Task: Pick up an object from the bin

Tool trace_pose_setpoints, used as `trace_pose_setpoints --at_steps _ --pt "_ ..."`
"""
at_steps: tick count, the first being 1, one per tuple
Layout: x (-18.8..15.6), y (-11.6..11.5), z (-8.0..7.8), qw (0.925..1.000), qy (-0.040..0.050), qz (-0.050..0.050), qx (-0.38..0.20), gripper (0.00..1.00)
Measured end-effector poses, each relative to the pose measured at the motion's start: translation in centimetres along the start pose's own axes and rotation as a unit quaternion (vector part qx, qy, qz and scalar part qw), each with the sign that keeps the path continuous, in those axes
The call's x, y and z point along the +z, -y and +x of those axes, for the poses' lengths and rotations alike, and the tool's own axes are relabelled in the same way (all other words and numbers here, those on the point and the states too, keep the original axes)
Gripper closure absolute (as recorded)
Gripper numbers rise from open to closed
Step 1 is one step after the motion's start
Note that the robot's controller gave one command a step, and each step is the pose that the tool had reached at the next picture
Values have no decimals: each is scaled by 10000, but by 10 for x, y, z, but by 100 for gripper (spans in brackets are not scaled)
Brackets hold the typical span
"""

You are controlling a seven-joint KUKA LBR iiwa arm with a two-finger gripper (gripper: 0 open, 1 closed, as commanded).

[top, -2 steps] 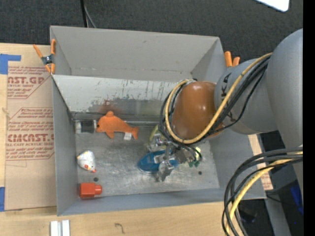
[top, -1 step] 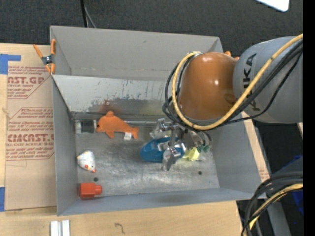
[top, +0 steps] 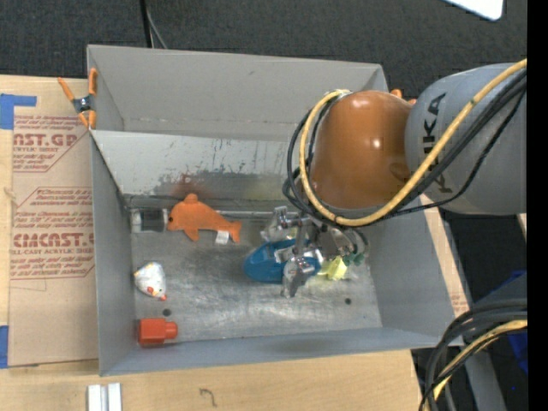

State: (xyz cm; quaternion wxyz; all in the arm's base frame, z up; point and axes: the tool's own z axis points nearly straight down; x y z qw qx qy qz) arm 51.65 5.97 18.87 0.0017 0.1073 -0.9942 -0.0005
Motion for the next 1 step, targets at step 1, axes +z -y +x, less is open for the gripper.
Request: trace_pose_setpoints --at_steps 1 --pt "-144 -2 -4 9999 13 5 -111 100"
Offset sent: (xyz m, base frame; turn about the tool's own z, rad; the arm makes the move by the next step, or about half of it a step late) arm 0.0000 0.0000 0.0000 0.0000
